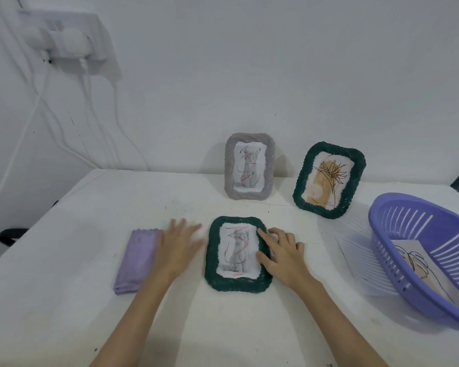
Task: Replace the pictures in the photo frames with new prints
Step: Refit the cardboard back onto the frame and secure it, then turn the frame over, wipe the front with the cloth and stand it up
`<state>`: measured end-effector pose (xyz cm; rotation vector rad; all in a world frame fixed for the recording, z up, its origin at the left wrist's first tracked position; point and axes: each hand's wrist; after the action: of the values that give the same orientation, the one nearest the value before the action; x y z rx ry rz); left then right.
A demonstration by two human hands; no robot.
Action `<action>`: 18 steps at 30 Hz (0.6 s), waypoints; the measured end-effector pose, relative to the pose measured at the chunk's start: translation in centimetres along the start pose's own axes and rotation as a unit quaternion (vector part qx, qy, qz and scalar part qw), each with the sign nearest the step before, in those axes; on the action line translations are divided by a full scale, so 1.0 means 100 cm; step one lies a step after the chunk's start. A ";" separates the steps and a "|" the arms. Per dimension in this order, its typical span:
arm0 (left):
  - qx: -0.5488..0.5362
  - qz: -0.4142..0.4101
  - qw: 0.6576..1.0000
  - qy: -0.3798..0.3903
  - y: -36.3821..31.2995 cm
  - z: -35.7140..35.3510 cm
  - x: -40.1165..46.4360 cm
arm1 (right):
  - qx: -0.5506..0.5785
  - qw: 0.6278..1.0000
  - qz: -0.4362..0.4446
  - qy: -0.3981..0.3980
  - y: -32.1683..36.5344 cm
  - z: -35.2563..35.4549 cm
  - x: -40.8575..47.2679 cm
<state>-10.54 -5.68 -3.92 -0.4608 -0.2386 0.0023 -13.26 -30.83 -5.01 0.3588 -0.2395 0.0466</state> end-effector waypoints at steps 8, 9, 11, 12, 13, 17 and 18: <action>-0.029 0.277 0.960 0.000 0.065 0.034 0.010 | -0.015 1.000 -0.006 -0.002 0.002 0.001 0.000; -0.055 0.283 0.958 -0.012 0.063 0.037 0.009 | -0.015 1.000 -0.005 -0.001 0.002 0.001 0.000; -0.115 0.296 0.948 -0.032 0.060 0.040 0.009 | -0.012 1.000 -0.009 0.007 0.003 0.003 0.000; -0.132 0.286 0.949 -0.031 0.059 0.042 0.008 | -0.009 1.000 -0.017 0.013 0.004 0.004 0.001; -0.153 0.276 0.948 -0.034 0.057 0.044 0.006 | -0.006 1.000 -0.026 0.016 0.006 0.006 0.001; -0.307 0.216 0.925 -0.054 0.044 0.054 -0.005 | -0.002 0.999 -0.016 -0.052 0.023 0.013 -0.003; -0.368 0.205 0.906 -0.042 0.036 0.056 -0.008 | 0.050 0.997 -0.003 -0.063 0.032 0.015 -0.006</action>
<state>-12.44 -0.01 -0.87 -1.2632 -0.2189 0.3569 -14.41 -28.43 -2.67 0.4635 -0.3622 0.0293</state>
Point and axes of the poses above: each hand's wrist, its own x-axis towards the middle knuckle, its own z-axis out of the back of the hand, y = z × x, and after that the axes turned 12 degrees about -y, right-handed
